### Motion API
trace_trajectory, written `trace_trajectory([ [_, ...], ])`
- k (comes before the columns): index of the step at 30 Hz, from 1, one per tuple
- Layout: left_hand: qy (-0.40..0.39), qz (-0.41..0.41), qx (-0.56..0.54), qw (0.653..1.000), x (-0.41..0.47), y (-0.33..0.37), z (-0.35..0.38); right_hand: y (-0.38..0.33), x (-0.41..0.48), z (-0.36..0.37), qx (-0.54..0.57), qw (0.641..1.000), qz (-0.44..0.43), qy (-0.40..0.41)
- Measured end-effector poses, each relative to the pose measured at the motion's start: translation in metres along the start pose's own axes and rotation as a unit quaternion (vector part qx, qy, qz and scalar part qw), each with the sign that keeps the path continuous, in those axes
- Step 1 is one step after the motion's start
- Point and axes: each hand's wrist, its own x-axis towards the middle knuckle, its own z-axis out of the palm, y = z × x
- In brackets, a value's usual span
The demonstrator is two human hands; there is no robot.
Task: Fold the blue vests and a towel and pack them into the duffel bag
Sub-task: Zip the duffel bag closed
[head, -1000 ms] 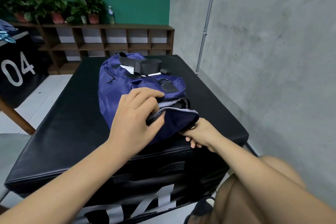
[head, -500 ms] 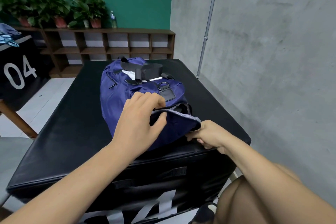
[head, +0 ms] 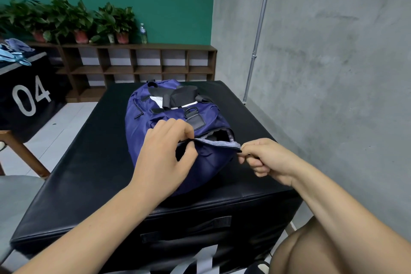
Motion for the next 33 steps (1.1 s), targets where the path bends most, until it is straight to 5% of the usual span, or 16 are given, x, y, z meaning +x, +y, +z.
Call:
trace_trajectory([
  [5, 0.045, 0.015, 0.045, 0.998, 0.012, -0.012, -0.021, -0.015, -0.008, 0.009, -0.001, 1.000, -0.010, -0.013],
  [18, -0.023, 0.131, 0.195, 0.972, 0.011, -0.013, -0.026, -0.058, -0.017, 0.048, -0.151, 0.987, -0.017, 0.054],
  [23, -0.079, 0.171, 0.214, 0.958, 0.007, -0.007, -0.015, -0.079, -0.024, 0.036, -0.078, 0.995, -0.053, 0.043],
  [29, -0.074, 0.106, 0.149, 0.980, 0.009, -0.001, -0.019, -0.084, -0.032, 0.055, -0.177, 0.979, -0.093, 0.035],
  [33, -0.037, 0.086, 0.124, 0.988, 0.012, 0.002, -0.016, -0.081, -0.040, 0.071, -0.340, 0.922, -0.172, 0.064],
])
